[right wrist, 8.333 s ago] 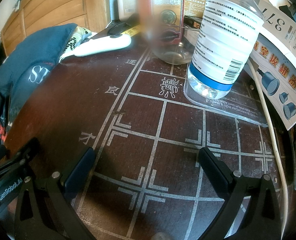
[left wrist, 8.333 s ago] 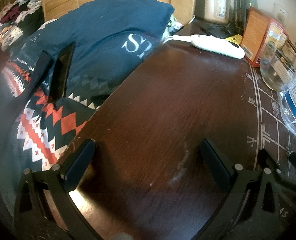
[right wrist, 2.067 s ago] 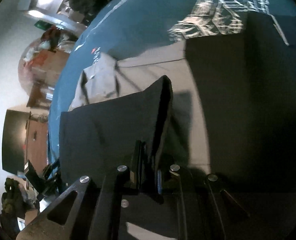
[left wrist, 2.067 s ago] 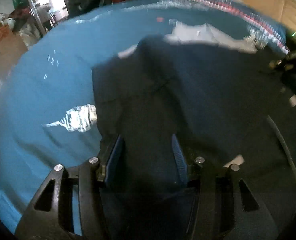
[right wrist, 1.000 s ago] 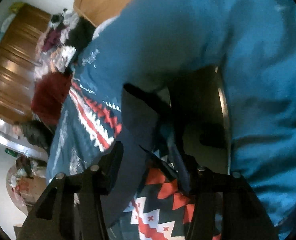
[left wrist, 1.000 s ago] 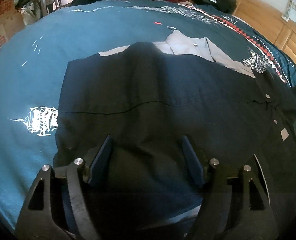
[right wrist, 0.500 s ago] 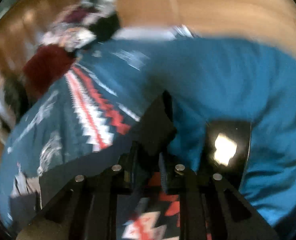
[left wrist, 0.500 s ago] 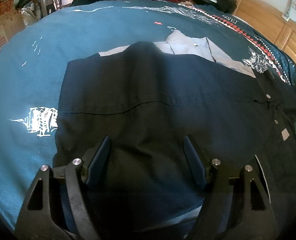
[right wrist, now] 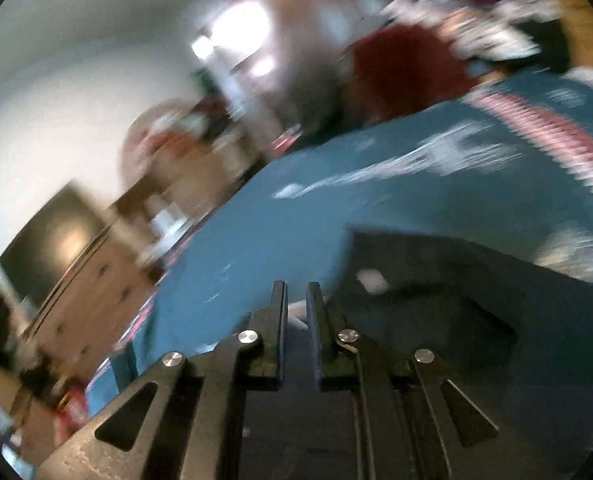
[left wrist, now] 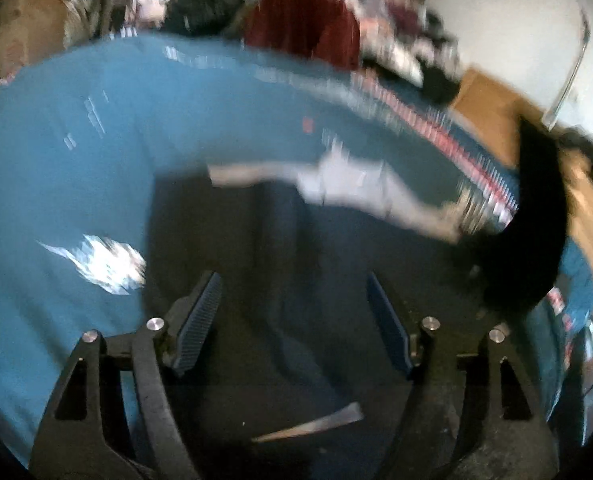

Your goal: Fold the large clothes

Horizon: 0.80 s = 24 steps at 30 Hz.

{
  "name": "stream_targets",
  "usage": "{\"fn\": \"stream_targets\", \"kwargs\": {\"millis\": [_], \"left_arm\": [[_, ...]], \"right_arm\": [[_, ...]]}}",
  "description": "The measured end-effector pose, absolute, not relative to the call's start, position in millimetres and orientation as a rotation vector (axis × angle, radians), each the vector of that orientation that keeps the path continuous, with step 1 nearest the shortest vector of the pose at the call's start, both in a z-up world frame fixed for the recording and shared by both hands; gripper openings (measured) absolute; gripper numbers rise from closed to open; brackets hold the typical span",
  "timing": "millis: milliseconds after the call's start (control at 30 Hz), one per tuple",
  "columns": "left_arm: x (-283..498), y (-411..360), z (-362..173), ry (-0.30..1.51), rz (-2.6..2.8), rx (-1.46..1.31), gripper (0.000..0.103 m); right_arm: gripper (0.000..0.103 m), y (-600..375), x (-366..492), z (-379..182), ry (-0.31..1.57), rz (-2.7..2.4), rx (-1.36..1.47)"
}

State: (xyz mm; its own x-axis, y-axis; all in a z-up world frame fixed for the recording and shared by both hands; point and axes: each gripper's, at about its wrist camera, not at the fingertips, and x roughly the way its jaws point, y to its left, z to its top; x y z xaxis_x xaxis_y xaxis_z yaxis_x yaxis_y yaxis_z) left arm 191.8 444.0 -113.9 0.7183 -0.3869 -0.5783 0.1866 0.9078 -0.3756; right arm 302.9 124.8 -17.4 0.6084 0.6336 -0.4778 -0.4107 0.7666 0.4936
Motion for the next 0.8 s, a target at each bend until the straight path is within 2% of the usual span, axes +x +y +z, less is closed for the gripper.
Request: {"fn": "stream_targets", "kwargs": {"millis": [133, 167, 233, 333, 467, 633, 800], "left_arm": [[177, 465, -101, 0.658, -0.282, -0.337, 0.075], [176, 466, -105, 0.676, -0.274, -0.335, 0.075], [174, 467, -115, 0.709, -0.273, -0.336, 0.075], [171, 460, -123, 0.734, -0.296, -0.351, 0.075], [181, 422, -131, 0.795, -0.431, -0.370, 0.077], [213, 355, -147, 0.878, -0.583, -0.405, 0.077], [240, 314, -172, 0.961, -0.518, -0.411, 0.076]], "right_arm": [[0.016, 238, 328, -71, 0.808, 0.717, 0.277], [0.020, 253, 332, -94, 0.899, 0.692, 0.268], [0.020, 251, 322, -110, 0.944, 0.679, 0.282], [0.027, 201, 281, -124, 0.934, 0.672, 0.309], [0.039, 81, 221, -156, 0.961, 0.466, 0.390], [0.039, -14, 163, -188, 1.004, 0.272, 0.511], [0.043, -46, 143, -206, 1.003, 0.241, 0.599]]}}
